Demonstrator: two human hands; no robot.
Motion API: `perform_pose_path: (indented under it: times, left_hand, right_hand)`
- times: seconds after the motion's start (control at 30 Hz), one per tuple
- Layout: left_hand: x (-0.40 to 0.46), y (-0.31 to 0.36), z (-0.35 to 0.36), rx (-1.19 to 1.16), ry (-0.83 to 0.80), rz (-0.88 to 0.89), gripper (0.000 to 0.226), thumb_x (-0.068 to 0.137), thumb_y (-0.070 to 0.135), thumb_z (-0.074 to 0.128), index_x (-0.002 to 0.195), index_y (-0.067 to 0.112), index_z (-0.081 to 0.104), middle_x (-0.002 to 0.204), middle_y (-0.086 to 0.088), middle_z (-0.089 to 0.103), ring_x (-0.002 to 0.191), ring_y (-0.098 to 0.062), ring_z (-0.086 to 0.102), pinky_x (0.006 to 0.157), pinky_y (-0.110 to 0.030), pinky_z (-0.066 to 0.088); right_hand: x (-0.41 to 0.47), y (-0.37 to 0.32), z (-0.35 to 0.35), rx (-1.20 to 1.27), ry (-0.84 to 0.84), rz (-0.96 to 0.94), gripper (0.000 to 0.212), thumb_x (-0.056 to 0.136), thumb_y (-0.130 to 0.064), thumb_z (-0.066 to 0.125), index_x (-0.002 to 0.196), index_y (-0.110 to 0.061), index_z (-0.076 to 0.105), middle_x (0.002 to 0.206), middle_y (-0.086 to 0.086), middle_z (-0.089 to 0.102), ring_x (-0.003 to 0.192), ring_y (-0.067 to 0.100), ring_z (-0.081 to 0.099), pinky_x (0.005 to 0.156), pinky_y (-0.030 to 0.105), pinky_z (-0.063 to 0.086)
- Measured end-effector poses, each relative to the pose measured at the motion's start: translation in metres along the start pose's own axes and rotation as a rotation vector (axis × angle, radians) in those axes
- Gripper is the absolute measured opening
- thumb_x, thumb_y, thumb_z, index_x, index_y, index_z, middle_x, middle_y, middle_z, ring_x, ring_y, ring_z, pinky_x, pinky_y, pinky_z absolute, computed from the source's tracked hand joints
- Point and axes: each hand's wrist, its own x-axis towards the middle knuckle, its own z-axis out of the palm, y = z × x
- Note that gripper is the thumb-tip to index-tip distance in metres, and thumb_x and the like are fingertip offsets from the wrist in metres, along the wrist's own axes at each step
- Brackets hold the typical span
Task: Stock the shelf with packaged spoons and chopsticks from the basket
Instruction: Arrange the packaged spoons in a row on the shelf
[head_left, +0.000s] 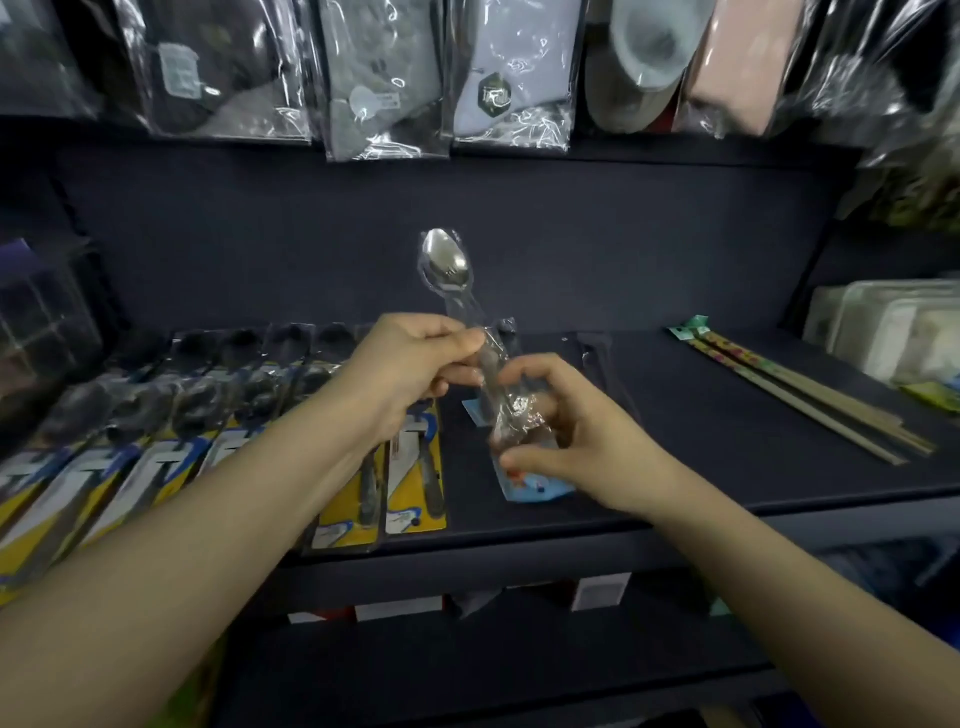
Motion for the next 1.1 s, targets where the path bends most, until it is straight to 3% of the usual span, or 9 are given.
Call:
perform_pose_path:
  times: [0.2,0.33,0.43,0.53,0.63,0.73,0.87,0.97,1.1]
  left_hand:
    - [0.012,-0.004,-0.005,0.014,-0.046,-0.1,0.01,0.08,0.019,0.067,0.085,0.011,0.068,0.066,0.003,0.064,0.04,0.002,0.053,0.046,-0.014,0.038]
    - [0.015,-0.011,-0.003,0.086,-0.113,-0.123,0.009,0.078,0.018,0.069,0.078,0.009,0.069,0.056,0.005,0.066,0.04,0.001,0.052,0.053,-0.019,0.036]
    - [0.017,-0.017,0.003,0.188,-0.152,-0.117,0.015,0.079,0.02,0.068,0.075,0.005,0.069,0.049,0.005,0.062,0.038,0.0,0.05,0.048,-0.018,0.034]
    - [0.022,-0.028,0.006,0.415,-0.137,-0.019,0.022,0.077,0.026,0.07,0.074,0.005,0.07,0.052,0.0,0.061,0.046,-0.009,0.054,0.051,-0.024,0.043]
    - [0.024,-0.038,0.004,0.706,-0.121,0.128,0.031,0.073,0.035,0.073,0.089,0.008,0.069,0.071,-0.004,0.071,0.072,-0.019,0.067,0.071,-0.032,0.053]
    - [0.02,-0.04,0.001,0.885,-0.154,0.212,0.048,0.075,0.039,0.069,0.116,0.015,0.058,0.1,-0.001,0.071,0.09,-0.012,0.061,0.08,-0.026,0.046]
    - [0.017,-0.038,0.001,1.062,-0.363,0.284,0.047,0.086,0.034,0.056,0.131,0.024,0.047,0.138,0.001,0.05,0.126,-0.014,0.045,0.105,-0.03,0.036]
    - [0.013,-0.036,0.003,1.049,-0.486,0.248,0.045,0.091,0.03,0.049,0.135,0.027,0.042,0.145,0.003,0.042,0.133,-0.012,0.037,0.107,-0.026,0.029]
    - [0.009,-0.044,0.005,1.144,-0.545,0.233,0.053,0.091,0.04,0.045,0.141,0.033,0.029,0.155,0.003,0.02,0.141,-0.01,0.02,0.111,-0.021,0.018]
  right_hand:
    - [0.003,0.008,0.001,-0.307,0.102,-0.17,0.036,0.077,-0.01,0.074,0.105,-0.025,0.058,0.082,-0.012,0.066,0.076,-0.007,0.062,0.072,0.005,0.044]
    - [0.007,0.023,0.003,-0.755,0.307,-0.45,0.029,0.079,-0.023,0.066,0.107,-0.014,0.069,0.093,-0.001,0.058,0.075,0.01,0.056,0.064,0.021,0.047]
    - [0.013,0.031,0.001,-1.072,0.433,-0.625,0.017,0.075,-0.006,0.063,0.087,-0.012,0.072,0.091,-0.002,0.046,0.068,0.016,0.048,0.055,0.024,0.04]
    - [0.016,0.039,0.003,-1.211,0.33,-0.727,0.018,0.066,0.004,0.069,0.074,-0.011,0.063,0.071,0.002,0.059,0.054,0.017,0.053,0.046,0.024,0.04]
    - [0.019,0.052,0.003,-1.301,0.191,-0.754,0.035,0.063,0.006,0.07,0.082,-0.013,0.047,0.071,0.003,0.063,0.048,0.016,0.052,0.039,0.023,0.037]
    - [0.021,0.056,0.001,-1.293,0.077,-0.701,0.047,0.058,0.005,0.073,0.086,-0.014,0.041,0.069,0.003,0.06,0.044,0.017,0.048,0.034,0.024,0.034]
    - [0.021,0.05,0.002,-1.166,-0.047,-0.622,0.051,0.056,-0.008,0.078,0.09,-0.015,0.041,0.07,0.002,0.061,0.047,0.017,0.054,0.034,0.022,0.038]
    - [0.017,0.043,0.0,-1.028,-0.149,-0.491,0.029,0.074,-0.035,0.061,0.093,-0.017,0.048,0.08,0.001,0.065,0.06,0.016,0.062,0.045,0.022,0.046]
    - [0.008,0.04,-0.017,-0.901,-0.347,-0.252,0.06,0.07,-0.068,0.049,0.103,-0.019,0.062,0.104,-0.004,0.062,0.097,0.011,0.057,0.084,0.023,0.044]
